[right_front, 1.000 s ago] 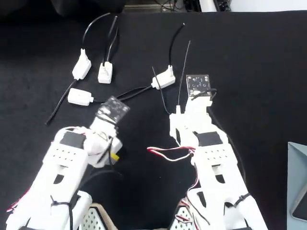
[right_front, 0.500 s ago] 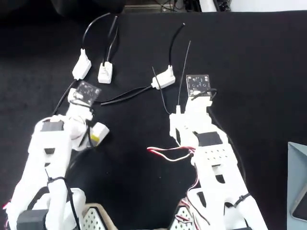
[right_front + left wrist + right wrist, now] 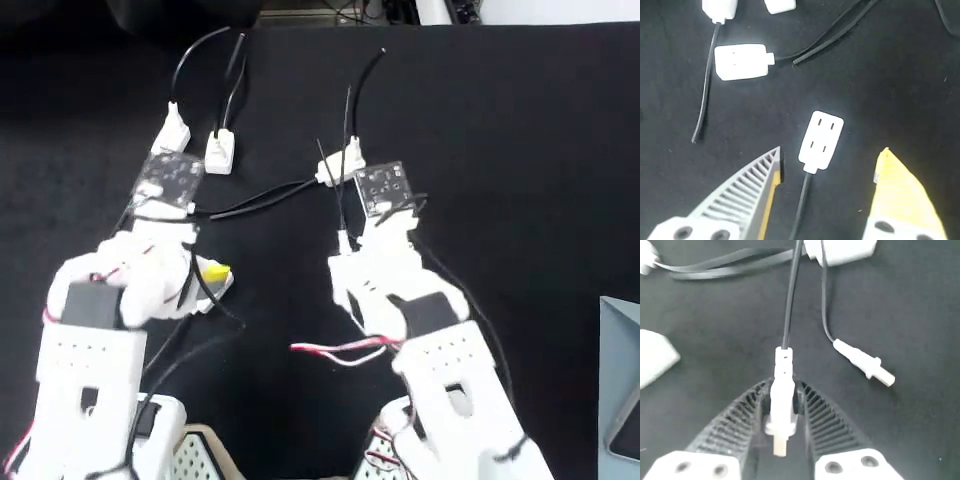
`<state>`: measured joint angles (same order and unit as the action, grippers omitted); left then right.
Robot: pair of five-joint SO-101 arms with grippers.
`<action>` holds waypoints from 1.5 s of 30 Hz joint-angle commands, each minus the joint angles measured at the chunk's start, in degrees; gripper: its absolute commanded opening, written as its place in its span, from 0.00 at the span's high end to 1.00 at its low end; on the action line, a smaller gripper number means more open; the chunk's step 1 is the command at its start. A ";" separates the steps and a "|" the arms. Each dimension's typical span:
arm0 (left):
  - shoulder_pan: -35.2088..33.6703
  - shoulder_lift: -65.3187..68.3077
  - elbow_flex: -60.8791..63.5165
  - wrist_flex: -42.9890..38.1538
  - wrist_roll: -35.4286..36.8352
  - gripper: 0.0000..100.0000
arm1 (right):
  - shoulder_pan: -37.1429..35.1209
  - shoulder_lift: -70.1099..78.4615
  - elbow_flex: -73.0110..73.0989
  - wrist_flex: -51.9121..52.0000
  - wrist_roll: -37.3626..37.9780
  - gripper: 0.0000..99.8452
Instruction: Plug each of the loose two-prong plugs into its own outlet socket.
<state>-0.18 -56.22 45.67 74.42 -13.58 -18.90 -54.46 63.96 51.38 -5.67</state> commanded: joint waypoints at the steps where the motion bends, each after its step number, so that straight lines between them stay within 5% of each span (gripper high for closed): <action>1: 0.75 -8.53 4.70 -2.46 8.18 0.70 | -6.07 -8.84 -6.37 6.07 2.11 0.99; 10: 0.75 -21.10 15.69 -10.11 18.29 0.70 | -17.41 -11.82 -6.90 7.56 9.58 0.99; 22: 1.45 -39.12 25.19 -9.41 18.20 0.70 | -29.98 -11.91 -6.81 6.07 10.90 0.99; 29: 7.78 -47.82 25.63 -3.43 14.95 0.70 | -30.33 -11.56 -3.56 -0.35 11.25 0.99; 45: 13.41 -48.09 24.04 -3.52 10.02 0.70 | -28.31 -4.26 -3.21 -1.32 11.34 0.99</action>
<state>11.43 -104.04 71.60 70.90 -2.68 -48.35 -62.37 61.67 52.00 5.41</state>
